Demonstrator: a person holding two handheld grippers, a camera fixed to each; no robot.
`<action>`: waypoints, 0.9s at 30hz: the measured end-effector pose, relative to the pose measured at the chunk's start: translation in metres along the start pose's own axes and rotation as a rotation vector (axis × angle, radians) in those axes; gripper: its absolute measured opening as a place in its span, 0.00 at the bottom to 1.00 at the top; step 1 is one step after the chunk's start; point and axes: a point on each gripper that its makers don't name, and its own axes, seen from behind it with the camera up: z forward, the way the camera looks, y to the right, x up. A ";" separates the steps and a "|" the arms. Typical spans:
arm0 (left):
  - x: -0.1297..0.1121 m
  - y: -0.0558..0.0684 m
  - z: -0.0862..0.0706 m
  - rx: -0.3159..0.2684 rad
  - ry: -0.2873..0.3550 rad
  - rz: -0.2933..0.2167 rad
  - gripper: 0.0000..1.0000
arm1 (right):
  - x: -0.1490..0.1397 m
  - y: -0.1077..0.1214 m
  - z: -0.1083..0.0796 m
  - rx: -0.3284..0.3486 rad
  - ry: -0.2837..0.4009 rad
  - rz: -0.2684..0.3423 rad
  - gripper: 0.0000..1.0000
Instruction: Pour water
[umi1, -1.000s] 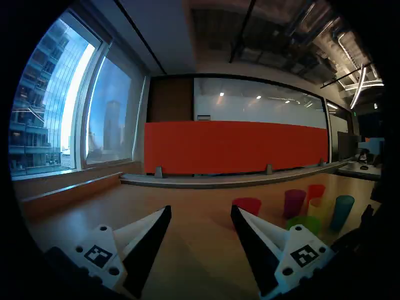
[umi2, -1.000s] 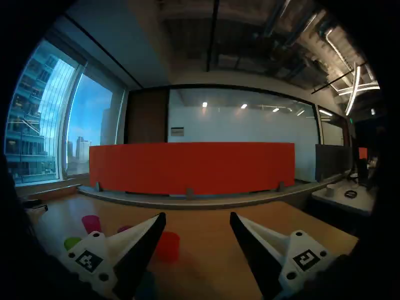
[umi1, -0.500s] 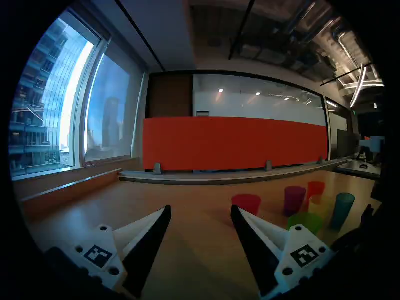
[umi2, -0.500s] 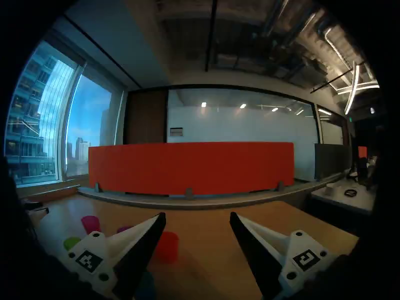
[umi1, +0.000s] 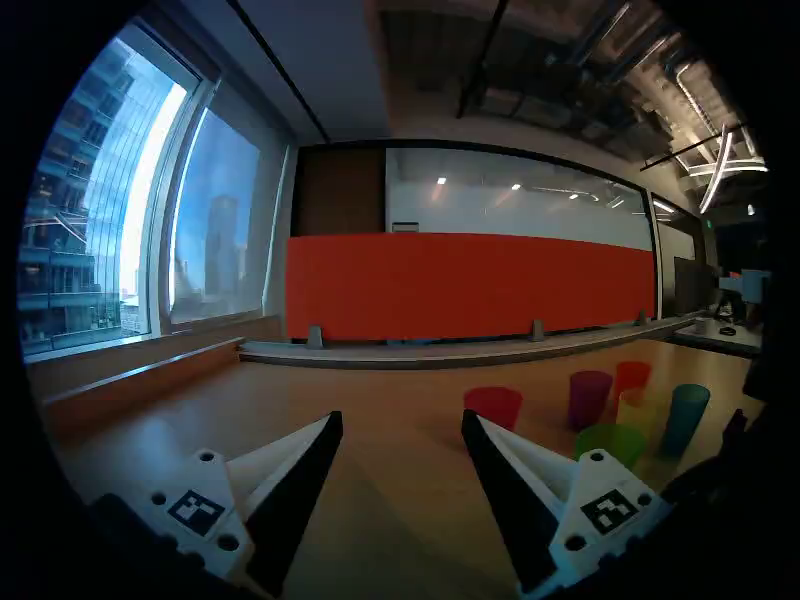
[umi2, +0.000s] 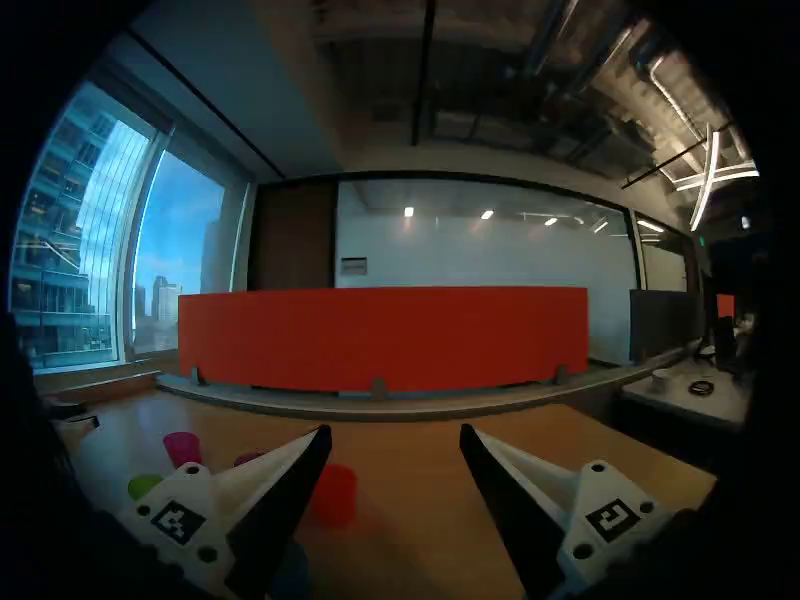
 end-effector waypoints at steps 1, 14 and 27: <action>0.000 0.000 0.000 0.000 0.000 0.000 0.88 | 0.001 0.000 0.000 0.001 0.003 0.001 0.99; 0.000 0.000 0.000 0.000 0.000 0.001 0.88 | -0.002 0.010 -0.008 -0.010 0.039 -0.009 0.99; 0.000 0.001 0.000 0.000 0.000 0.001 0.88 | -0.017 0.007 0.000 0.015 0.047 -0.028 0.99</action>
